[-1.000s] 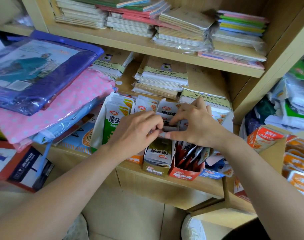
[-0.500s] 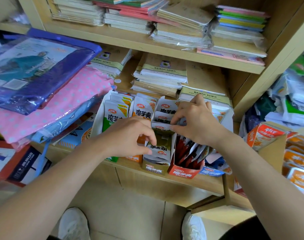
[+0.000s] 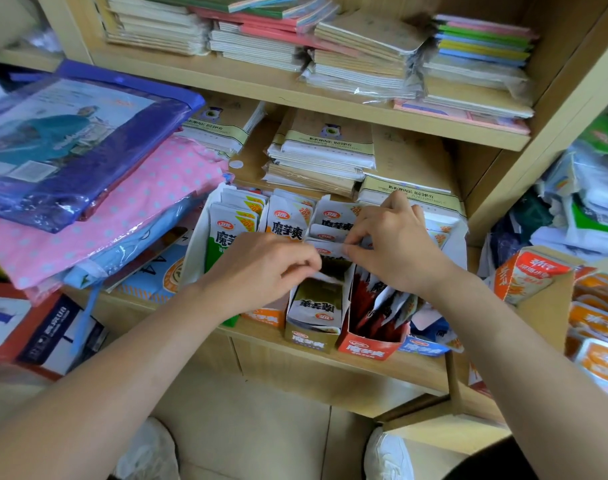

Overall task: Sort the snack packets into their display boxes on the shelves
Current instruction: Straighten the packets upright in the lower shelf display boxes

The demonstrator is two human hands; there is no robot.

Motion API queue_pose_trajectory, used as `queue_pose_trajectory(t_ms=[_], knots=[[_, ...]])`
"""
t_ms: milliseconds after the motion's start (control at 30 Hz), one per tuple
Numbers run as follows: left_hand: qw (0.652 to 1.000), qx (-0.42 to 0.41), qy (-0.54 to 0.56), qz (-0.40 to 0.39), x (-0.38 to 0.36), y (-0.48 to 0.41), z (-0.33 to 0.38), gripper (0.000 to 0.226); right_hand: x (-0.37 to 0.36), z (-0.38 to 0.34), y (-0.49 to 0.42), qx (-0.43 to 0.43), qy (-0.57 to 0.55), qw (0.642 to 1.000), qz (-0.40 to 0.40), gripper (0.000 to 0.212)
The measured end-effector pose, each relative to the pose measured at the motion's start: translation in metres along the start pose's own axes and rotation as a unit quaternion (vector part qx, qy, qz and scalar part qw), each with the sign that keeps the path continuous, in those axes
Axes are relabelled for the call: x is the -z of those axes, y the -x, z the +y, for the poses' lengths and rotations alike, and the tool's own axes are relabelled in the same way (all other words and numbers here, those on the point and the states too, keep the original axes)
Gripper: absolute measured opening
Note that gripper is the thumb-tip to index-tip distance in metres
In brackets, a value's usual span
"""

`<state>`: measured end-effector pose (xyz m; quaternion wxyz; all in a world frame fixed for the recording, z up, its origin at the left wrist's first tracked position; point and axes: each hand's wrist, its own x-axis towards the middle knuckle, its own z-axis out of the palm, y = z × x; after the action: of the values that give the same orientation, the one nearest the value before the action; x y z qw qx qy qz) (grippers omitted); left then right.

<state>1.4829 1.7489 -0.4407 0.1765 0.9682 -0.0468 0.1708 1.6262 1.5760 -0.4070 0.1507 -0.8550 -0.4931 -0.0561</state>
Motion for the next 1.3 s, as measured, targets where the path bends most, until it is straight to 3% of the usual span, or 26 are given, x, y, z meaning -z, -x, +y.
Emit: queue_pose_trajectory(t_ms=[100,233,367,433,600,733,933,1100,1167,1233,1300], knots=[[0.999,0.027,0.035,0.010,0.002,0.000,-0.002,0.020,0.000,0.000,-0.001,-0.002,-0.002,1.000,-0.004,0.016],[0.994,0.035,0.043,-0.095,0.007,0.002,-0.003,0.023,0.001,-0.001,0.001,-0.004,-0.002,1.000,-0.004,0.016],[0.986,0.038,0.017,-0.161,0.012,0.004,-0.005,0.055,0.001,-0.001,0.000,-0.008,-0.003,1.000,-0.004,0.017],[0.989,0.022,0.006,-0.146,0.011,0.004,-0.007,0.053,0.001,-0.002,-0.001,-0.009,-0.005,1.000,-0.003,0.016],[0.998,-0.056,-0.003,-0.030,0.005,0.005,-0.004,0.014,0.001,-0.002,-0.001,-0.015,-0.014,1.000,-0.004,0.017],[0.997,-0.061,-0.008,0.043,0.000,0.001,-0.005,0.012,0.001,-0.002,-0.001,-0.010,-0.013,1.000,0.000,0.016],[0.997,-0.064,-0.025,0.019,-0.004,0.000,-0.010,0.028,-0.003,0.001,-0.002,0.006,-0.022,0.999,0.034,0.016],[0.996,-0.057,-0.005,0.063,-0.006,-0.003,-0.011,0.010,-0.001,0.009,-0.009,0.000,-0.092,0.989,0.115,0.010],[0.997,-0.037,0.009,0.072,-0.004,-0.004,-0.008,0.014,0.006,0.008,-0.010,-0.011,-0.105,0.983,0.153,0.008],[0.996,-0.008,0.013,0.088,-0.004,-0.004,-0.009,0.022,0.013,0.007,-0.011,-0.031,-0.130,0.977,0.163,0.011],[0.995,-0.011,0.007,0.098,-0.005,-0.003,-0.011,0.014,0.016,0.008,-0.011,-0.064,-0.187,0.968,0.153,0.016]])
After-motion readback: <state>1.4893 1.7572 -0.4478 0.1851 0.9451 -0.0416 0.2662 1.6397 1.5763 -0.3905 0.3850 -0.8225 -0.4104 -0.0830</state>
